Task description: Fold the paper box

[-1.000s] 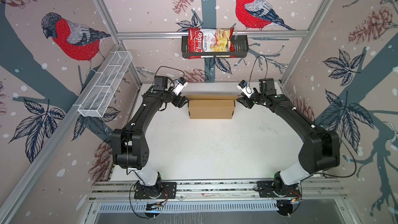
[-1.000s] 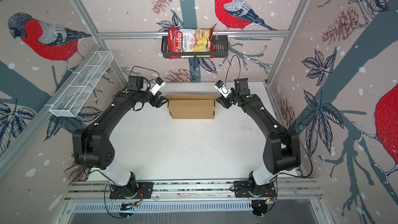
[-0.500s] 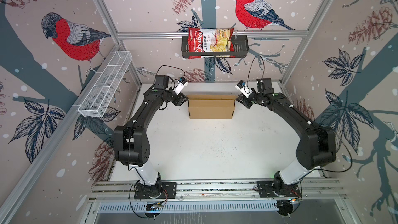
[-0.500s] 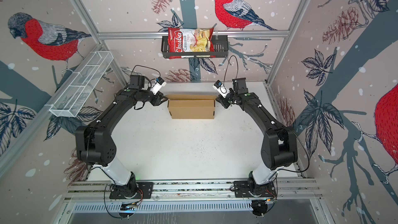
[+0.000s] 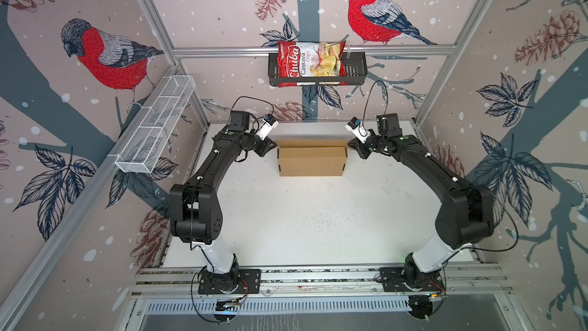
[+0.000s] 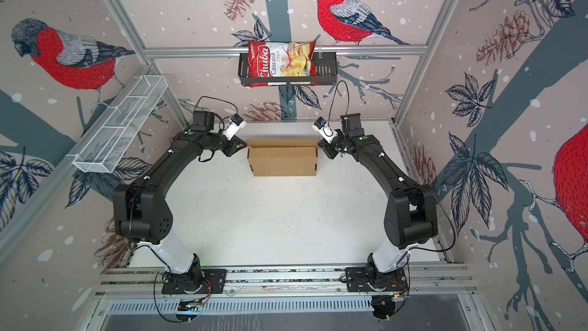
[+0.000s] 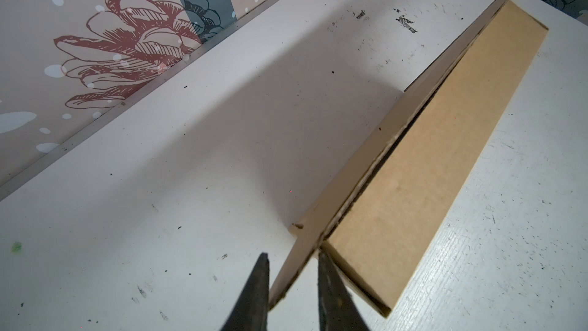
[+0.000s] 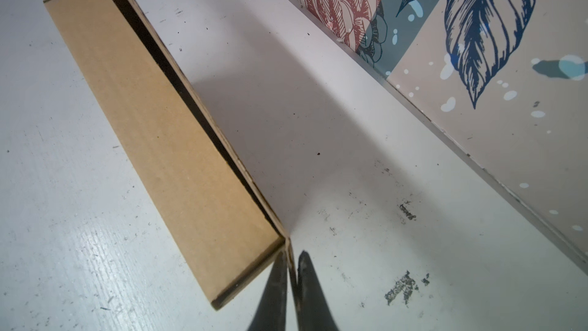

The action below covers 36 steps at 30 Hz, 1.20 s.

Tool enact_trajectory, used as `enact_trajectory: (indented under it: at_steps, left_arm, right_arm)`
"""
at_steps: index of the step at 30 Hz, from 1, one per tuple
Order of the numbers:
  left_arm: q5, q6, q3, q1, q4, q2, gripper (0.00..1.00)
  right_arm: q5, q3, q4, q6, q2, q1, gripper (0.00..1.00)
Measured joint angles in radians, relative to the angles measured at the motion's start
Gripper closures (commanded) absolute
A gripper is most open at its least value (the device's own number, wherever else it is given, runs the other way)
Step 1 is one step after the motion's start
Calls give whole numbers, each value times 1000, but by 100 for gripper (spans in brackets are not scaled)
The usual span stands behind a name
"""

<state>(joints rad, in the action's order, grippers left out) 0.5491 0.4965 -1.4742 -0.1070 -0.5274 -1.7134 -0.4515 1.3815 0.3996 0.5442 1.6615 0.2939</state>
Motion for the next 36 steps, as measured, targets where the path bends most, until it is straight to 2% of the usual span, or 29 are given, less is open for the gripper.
enact_trajectory:
  at_steps: [8,12,16,17,19,28,33,36]
  left_arm:
    - [5,-28,-2,-8,-1,6,84]
    - [3,-48,-2,-8,-1,10,81]
    - [-39,-71,-1,-5,1,31,45]
    - [-49,-75,2,0,3,41,38]
    - [-51,-83,7,23,9,62,35]
    - [-21,-91,35,43,20,53,38]
    - [-19,-77,26,31,3,18,54]
    - [-18,-77,6,19,-9,-2,68]
  right_arm:
    - [35,31,22,-78,0,30,97]
    - [59,32,24,-105,-8,48,98]
    - [81,33,26,-106,-10,50,99]
    - [84,33,29,-106,-10,48,99]
    - [88,36,30,-105,-7,47,99]
    - [96,57,37,-104,8,48,99]
    - [96,57,37,-104,13,46,99]
    - [96,57,37,-105,16,46,99]
